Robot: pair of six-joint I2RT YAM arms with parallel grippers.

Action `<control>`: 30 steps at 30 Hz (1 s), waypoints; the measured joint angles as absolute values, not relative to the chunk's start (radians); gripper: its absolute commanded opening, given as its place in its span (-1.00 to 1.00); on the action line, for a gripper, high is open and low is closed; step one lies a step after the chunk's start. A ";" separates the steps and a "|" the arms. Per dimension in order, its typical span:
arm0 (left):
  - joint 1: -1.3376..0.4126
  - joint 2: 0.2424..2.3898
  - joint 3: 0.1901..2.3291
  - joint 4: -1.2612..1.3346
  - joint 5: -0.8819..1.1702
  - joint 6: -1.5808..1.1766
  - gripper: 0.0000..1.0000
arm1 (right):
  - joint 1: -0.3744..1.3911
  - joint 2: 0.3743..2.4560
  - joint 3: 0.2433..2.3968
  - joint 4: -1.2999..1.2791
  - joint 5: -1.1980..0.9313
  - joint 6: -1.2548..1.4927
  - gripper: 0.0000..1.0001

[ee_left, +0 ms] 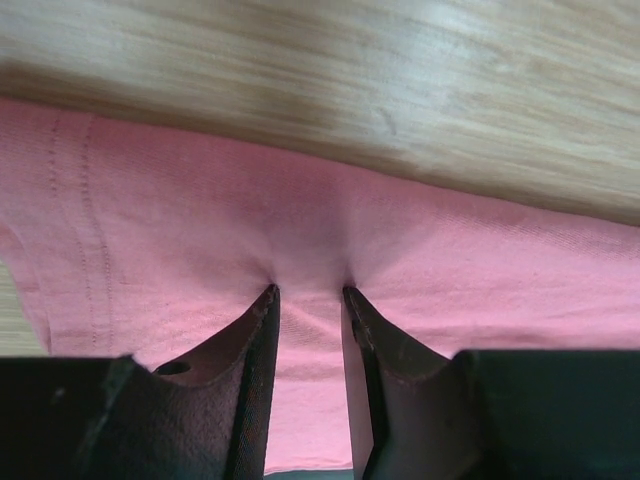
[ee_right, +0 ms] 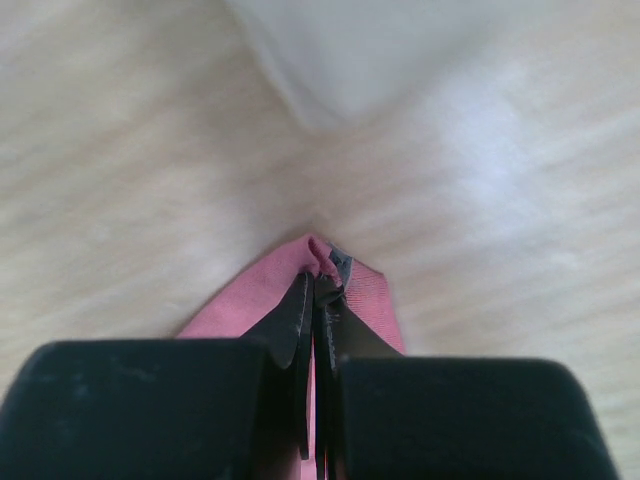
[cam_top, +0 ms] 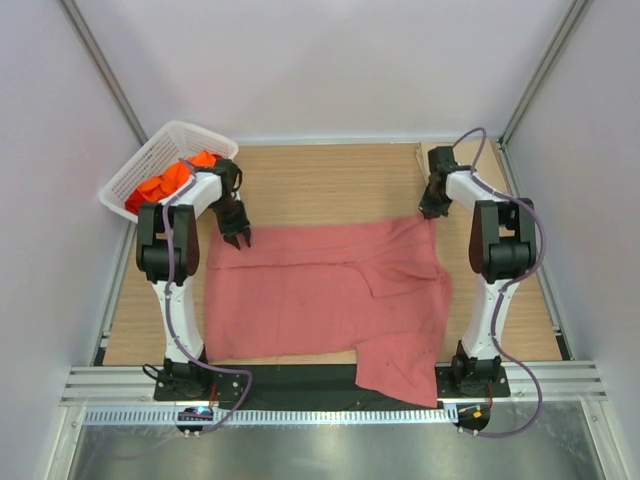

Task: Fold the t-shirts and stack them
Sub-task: Fold the tshirt

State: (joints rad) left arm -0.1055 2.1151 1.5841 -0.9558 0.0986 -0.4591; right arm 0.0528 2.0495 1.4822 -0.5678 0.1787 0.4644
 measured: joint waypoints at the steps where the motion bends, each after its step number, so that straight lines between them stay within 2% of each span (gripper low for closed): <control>1: -0.104 2.124 1.598 -0.963 0.094 -0.457 -0.36 | 0.065 2.076 1.526 -0.577 0.178 0.462 -0.97; 7: -0.094 2.164 1.666 -0.995 0.063 -0.456 -0.35 | 0.116 2.226 1.790 -0.601 0.168 0.450 -0.97; 14: -0.081 2.167 1.674 -0.983 0.018 -0.462 -0.35 | 0.109 2.298 1.944 -0.601 0.164 0.438 -0.96; 19: -0.081 2.147 1.647 -0.956 0.016 -0.475 -0.21 | 0.107 2.352 2.052 -0.592 0.149 0.412 -0.88; 24: -0.082 2.059 1.534 -0.891 0.012 -0.501 -0.03 | 0.109 2.424 2.213 -0.611 0.101 0.375 -0.44; 25: -0.082 2.038 1.514 -0.887 0.010 -0.503 0.00 | 0.108 2.444 2.263 -0.635 0.090 0.370 -0.19; 26: -0.082 2.012 1.494 -0.888 0.009 -0.508 0.04 | 0.108 2.453 2.296 -0.648 0.082 0.373 -0.06; 30: -0.085 1.909 1.477 -0.898 0.009 -0.518 0.11 | 0.107 2.438 2.345 -0.731 0.065 0.361 0.21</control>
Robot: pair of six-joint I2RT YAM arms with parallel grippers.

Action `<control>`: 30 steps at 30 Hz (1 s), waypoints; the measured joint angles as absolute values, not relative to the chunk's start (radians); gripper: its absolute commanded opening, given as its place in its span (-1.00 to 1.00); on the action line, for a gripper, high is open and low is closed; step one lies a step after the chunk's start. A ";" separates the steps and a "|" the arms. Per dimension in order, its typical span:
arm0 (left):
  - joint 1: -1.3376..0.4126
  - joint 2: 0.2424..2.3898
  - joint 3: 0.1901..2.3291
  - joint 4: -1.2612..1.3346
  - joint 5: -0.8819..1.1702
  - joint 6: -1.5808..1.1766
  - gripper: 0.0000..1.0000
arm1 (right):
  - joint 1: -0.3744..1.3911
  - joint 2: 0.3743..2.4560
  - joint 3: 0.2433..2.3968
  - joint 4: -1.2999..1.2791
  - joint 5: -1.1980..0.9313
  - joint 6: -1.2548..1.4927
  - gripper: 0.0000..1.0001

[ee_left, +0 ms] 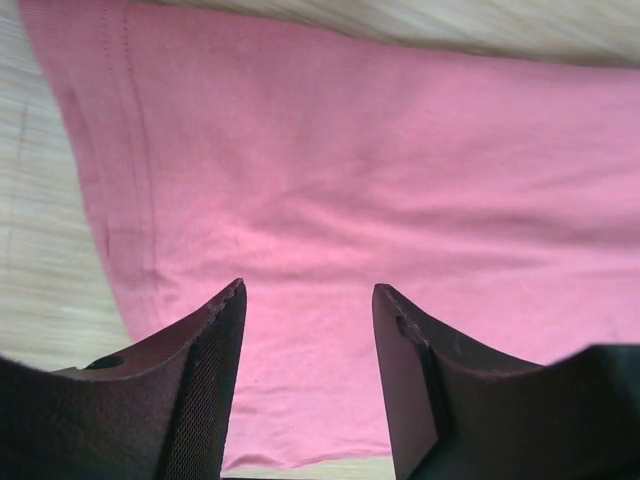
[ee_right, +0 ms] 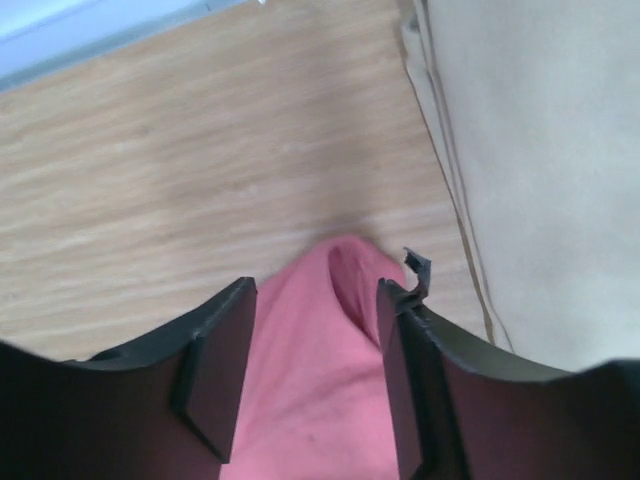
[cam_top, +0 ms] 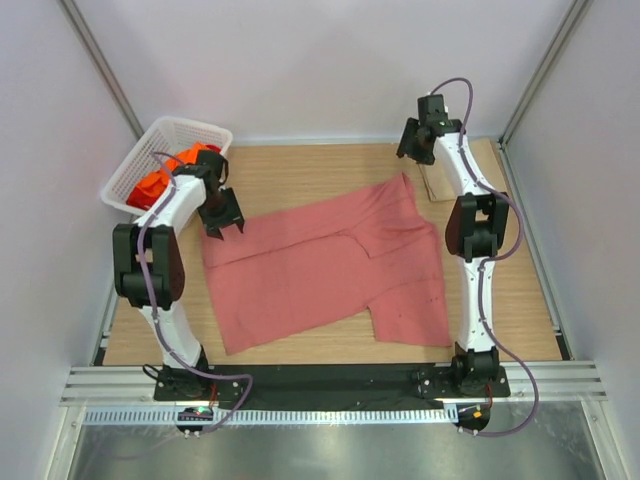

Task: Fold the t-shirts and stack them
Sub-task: Fold the tshirt

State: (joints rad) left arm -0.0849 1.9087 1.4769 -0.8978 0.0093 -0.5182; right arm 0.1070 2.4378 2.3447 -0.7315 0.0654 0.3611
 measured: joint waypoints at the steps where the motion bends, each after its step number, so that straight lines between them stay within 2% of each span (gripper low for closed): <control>1: -0.086 1.880 1.477 -0.900 0.012 -0.518 0.13 | 0.107 2.426 2.343 -0.762 0.067 0.357 0.26; 6: -0.106 1.739 1.481 -0.928 0.023 -0.516 0.11 | 0.096 2.324 2.301 -0.921 0.114 0.339 0.36; 8: -0.128 1.671 1.466 -0.940 0.019 -0.516 0.08 | 0.088 2.239 2.221 -0.968 0.122 0.343 0.36; 13: -0.223 1.427 1.253 -0.959 -0.008 -0.549 -0.05 | 0.071 1.873 1.763 -0.968 0.092 0.377 0.36; 16: -0.294 1.301 1.083 -0.973 -0.011 -0.604 -0.09 | 0.103 1.688 1.558 -0.969 0.068 0.400 0.36; 19: -0.372 1.227 0.937 -0.991 -0.029 -0.682 -0.07 | 0.162 1.519 1.341 -0.922 -0.009 0.429 0.37; 24: -0.476 1.161 0.841 -1.032 -0.064 -0.844 -0.09 | 0.185 1.308 0.962 -0.880 -0.127 0.495 0.38; 27: -0.476 1.085 0.726 -1.017 -0.076 -0.972 -0.11 | 0.181 1.237 0.854 -0.898 -0.154 0.520 0.39; 30: -0.476 1.011 0.581 -1.015 -0.075 -1.091 -0.11 | 0.181 1.208 0.851 -0.894 -0.163 0.529 0.40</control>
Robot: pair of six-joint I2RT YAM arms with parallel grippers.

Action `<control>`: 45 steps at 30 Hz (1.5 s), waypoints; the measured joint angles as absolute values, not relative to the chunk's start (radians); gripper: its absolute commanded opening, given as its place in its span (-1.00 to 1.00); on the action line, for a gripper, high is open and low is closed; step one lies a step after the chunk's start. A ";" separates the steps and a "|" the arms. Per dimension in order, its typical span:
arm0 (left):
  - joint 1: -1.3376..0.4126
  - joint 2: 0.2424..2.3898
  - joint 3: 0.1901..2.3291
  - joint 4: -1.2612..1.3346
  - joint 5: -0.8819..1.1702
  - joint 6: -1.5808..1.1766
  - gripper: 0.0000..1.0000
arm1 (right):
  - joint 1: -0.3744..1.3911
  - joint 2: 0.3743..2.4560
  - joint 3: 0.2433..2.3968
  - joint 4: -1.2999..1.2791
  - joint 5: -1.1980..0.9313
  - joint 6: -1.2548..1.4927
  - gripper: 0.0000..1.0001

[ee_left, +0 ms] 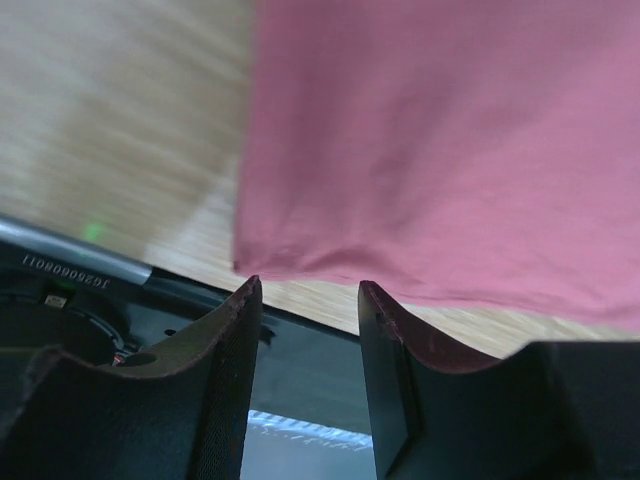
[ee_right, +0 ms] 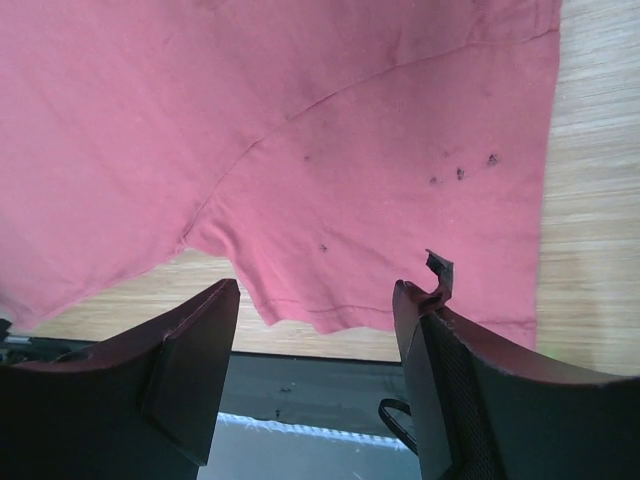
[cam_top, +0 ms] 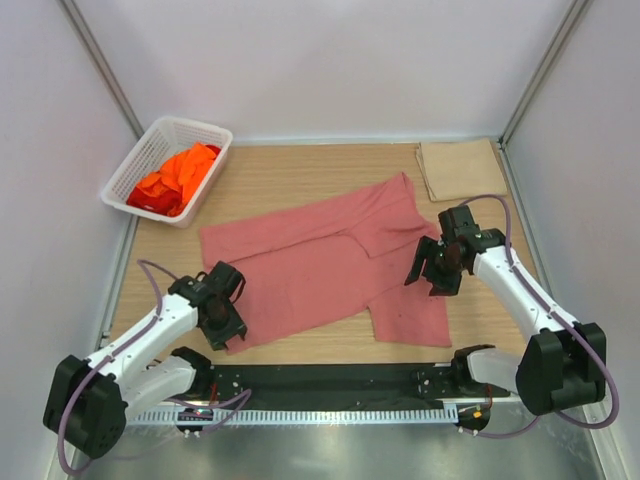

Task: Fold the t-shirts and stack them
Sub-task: Fold the tshirt

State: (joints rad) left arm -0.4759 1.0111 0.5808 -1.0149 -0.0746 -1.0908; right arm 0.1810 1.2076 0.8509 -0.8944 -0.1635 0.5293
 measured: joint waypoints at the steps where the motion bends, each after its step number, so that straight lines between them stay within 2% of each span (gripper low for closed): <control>1: -0.476 0.989 0.546 -1.022 -0.076 -1.126 -0.11 | 0.181 1.201 0.852 -0.895 -0.160 0.534 0.40; 5: -0.475 0.923 0.513 -1.054 -0.097 -1.214 -0.12 | 0.163 1.190 0.844 -0.904 -0.144 0.577 0.32; 8: -0.474 0.899 0.513 -1.061 -0.118 -1.261 -0.09 | 0.082 1.168 0.789 -0.903 -0.144 0.614 0.21; 12: -0.471 0.906 0.512 -1.060 -0.123 -1.302 -0.09 | -0.040 1.155 0.696 -0.902 -0.136 0.658 0.12; 18: -0.471 0.938 0.520 -1.061 -0.133 -1.303 -0.09 | -0.128 1.145 0.638 -0.921 -0.078 0.693 0.05; 29: -0.471 0.936 0.577 -1.070 -0.180 -1.271 -0.12 | -0.138 1.235 0.637 -0.849 -0.056 0.673 0.10; 37: -0.471 0.950 0.577 -1.066 -0.180 -1.259 -0.18 | -0.105 1.312 0.628 -0.783 -0.050 0.656 0.01; 39: -0.471 0.955 0.577 -1.065 -0.180 -1.256 -0.19 | -0.078 1.323 0.634 -0.787 -0.028 0.656 -0.19; 45: -0.471 0.956 0.577 -1.064 -0.180 -1.256 -0.20 | -0.052 1.367 0.662 -0.803 -0.009 0.665 -0.59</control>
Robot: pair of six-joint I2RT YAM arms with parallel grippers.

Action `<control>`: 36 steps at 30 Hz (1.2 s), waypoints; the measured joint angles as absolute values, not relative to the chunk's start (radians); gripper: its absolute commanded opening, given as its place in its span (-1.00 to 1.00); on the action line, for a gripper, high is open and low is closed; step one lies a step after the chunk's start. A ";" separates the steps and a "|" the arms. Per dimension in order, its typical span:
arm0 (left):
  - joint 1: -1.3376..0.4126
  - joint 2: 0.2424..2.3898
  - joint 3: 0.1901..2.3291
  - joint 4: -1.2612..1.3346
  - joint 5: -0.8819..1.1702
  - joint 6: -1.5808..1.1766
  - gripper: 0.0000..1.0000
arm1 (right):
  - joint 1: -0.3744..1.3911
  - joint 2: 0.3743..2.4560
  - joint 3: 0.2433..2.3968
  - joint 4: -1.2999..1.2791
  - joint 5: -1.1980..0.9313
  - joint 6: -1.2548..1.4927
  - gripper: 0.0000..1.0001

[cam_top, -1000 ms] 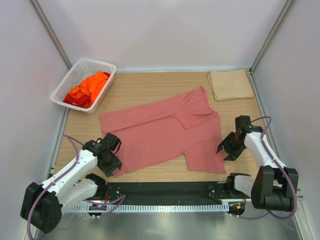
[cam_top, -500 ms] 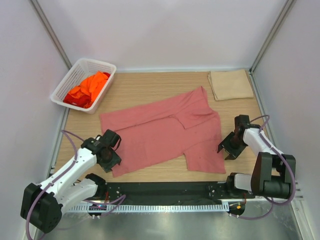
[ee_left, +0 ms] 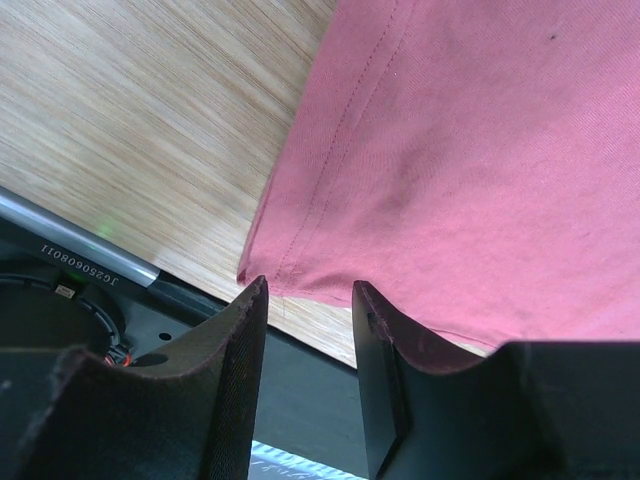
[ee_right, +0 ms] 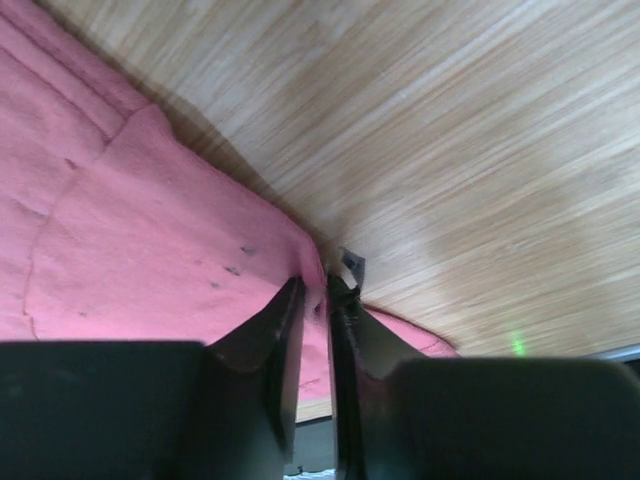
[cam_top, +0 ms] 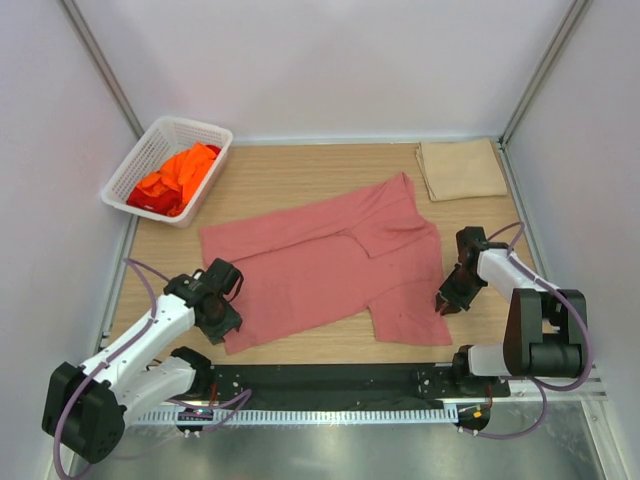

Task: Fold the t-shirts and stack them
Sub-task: Fold the tshirt

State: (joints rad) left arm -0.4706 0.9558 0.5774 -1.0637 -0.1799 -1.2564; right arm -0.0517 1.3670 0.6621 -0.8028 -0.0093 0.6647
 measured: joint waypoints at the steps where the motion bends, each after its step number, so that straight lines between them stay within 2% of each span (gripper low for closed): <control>1: -0.471 0.956 0.577 -1.064 -0.180 -1.258 -0.21 | -0.051 1.367 0.662 -0.801 -0.011 0.665 -0.66; 2: -0.471 0.955 0.577 -1.064 -0.180 -1.259 -0.22 | -0.047 1.367 0.662 -0.796 -0.014 0.668 -0.74; 5: -0.471 0.950 0.577 -1.064 -0.180 -1.277 -0.21 | -0.040 1.365 0.662 -0.791 -0.018 0.671 -0.81; 9: -0.471 0.947 0.575 -1.065 -0.180 -1.307 0.00 | -0.032 1.361 0.662 -0.790 -0.015 0.670 -0.82; 14: -0.471 0.982 0.553 -1.071 -0.179 -1.346 -0.03 | -0.028 1.359 0.659 -0.787 -0.013 0.668 -0.90; 21: -0.470 1.015 0.487 -1.065 -0.161 -1.382 -0.03 | -0.028 1.359 0.659 -0.786 -0.013 0.661 -0.91; 33: -0.468 1.026 0.479 -1.034 -0.147 -1.411 -0.37 | -0.028 1.359 0.659 -0.786 -0.013 0.661 -0.97; 35: -0.466 1.026 0.479 -1.031 -0.146 -1.412 -0.50 | -0.028 1.359 0.659 -0.786 -0.013 0.661 -0.97; 36: -0.465 1.026 0.479 -1.028 -0.146 -1.412 -0.67 | -0.028 1.359 0.659 -0.786 -0.013 0.661 -0.97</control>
State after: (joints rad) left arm -0.4652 1.0256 0.4786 -1.0275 -0.1455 -1.4117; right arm -0.0280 1.3590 0.6586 -0.7856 -0.0128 0.6609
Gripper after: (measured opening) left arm 0.291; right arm 0.088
